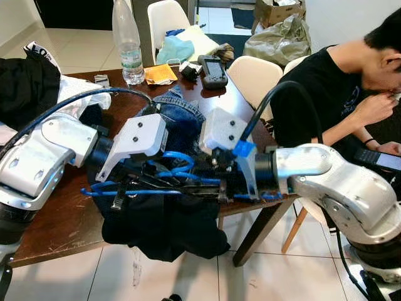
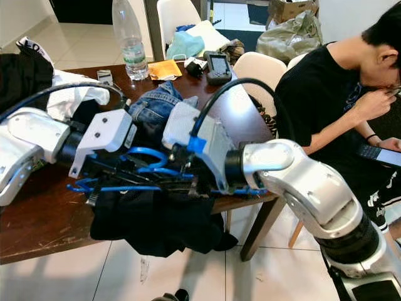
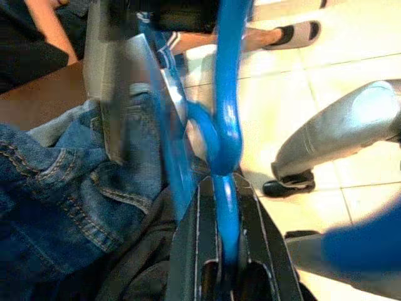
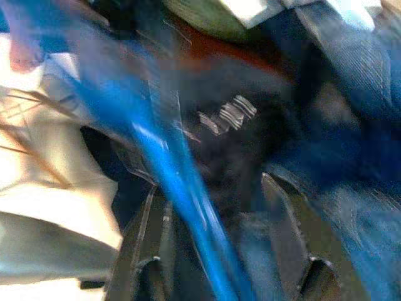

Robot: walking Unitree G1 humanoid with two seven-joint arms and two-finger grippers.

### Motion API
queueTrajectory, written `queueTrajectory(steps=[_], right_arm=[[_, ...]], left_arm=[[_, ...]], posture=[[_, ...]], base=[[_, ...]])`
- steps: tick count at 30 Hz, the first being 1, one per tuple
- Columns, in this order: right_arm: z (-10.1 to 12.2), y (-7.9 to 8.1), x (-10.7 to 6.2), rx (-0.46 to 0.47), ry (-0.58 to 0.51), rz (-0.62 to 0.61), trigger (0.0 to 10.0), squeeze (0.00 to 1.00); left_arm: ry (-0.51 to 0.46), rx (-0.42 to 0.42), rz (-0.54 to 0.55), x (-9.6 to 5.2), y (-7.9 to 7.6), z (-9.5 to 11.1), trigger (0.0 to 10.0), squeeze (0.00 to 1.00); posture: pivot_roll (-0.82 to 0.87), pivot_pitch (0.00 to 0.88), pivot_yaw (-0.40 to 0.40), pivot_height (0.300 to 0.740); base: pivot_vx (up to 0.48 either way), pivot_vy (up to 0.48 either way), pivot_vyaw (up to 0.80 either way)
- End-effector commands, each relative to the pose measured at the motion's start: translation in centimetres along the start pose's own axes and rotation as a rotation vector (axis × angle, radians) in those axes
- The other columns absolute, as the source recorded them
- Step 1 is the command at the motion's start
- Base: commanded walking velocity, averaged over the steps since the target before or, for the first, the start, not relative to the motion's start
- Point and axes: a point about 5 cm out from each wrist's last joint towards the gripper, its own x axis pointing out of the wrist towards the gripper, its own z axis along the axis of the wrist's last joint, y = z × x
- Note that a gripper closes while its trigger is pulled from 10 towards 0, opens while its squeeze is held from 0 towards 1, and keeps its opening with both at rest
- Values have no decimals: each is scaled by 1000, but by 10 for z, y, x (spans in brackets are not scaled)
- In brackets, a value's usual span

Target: Hang hanger

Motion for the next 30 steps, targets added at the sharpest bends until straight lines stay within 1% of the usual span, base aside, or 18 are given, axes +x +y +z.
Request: queueTrajectory(steps=[1, 2, 3, 4, 5, 10, 14, 15, 16, 17, 19, 20, 22, 28, 30], right_arm=[[-4, -7, -5, -22, 44, -71, 10000, 1000], [-6, -7, -6, -40, 61, -67, 10000, 1000], [-7, -6, -8, -55, 77, -53, 10000, 231], [-8, -5, -9, -64, 89, -43, 10000, 78], [-10, -4, -11, -68, 97, -33, 10000, 0], [-13, -3, -12, -74, 114, -22, 10000, 0], [-12, -3, -12, -66, 99, -18, 10000, 0], [-9, -3, -11, -53, 72, -10, 3608, 0], [-9, -3, -11, -53, 72, -10, 3608, 0], [-7, -3, -11, -44, 53, -5, 0, 0], [2, 0, -12, -9, -28, 37, 0, 0], [2, 0, -12, -9, -28, 37, 0, 0], [5, 0, -14, 7, -66, 60, 0, 0], [4, -1, -15, 6, -66, 60, 0, 0], [2, -2, -16, -7, -57, 58, 0, 0]], left_arm=[[-29, 33, -24, 2, 0, 7, 10000, 0], [-26, 34, -22, 2, 0, 6, 10000, 0], [-24, 34, -19, 2, 0, 5, 10000, 0], [-23, 33, -17, 2, 0, 5, 10000, 0], [-23, 33, -15, 2, 0, 5, 10000, 0], [-23, 33, -8, 2, 0, 5, 10000, 0], [-24, 33, -5, 2, 0, 5, 10000, 0], [-23, 33, -5, 2, 0, 4, 10000, 0], [-23, 33, -5, 2, 0, 4, 10000, 0], [-23, 34, -5, 3, 0, 4, 10000, 0], [-21, 35, -3, 2, 1, 4, 10000, 0], [-21, 35, -3, 2, 1, 4, 10000, 0], [-19, 35, 0, 2, 1, 3, 10000, 0], [-14, 36, 2, 1, 1, 1, 10000, 0], [-6, 28, -7, -2, 2, -1, 10000, 0]], posture=[[81, 135, 11, 740], [81, 135, 11, 740], [79, 135, 10, 740], [79, 135, 10, 740], [79, 135, 10, 740], [77, 133, 9, 740], [77, 134, 9, 740], [78, 136, 10, 740], [78, 136, 10, 740], [78, 136, 10, 740], [80, 139, 10, 740], [80, 139, 10, 740], [80, 140, 11, 740], [79, 141, 11, 740], [80, 144, 12, 740]], base=[[0, 0, 0], [0, 0, 0], [0, 0, 0], [0, 0, 0], [0, 0, 0], [0, 0, 0], [0, 0, 0], [0, 0, 0], [0, 0, 0], [0, 0, 0], [0, 0, 0], [0, 0, 0], [0, 0, 0], [0, 0, 0], [0, 0, 0]])
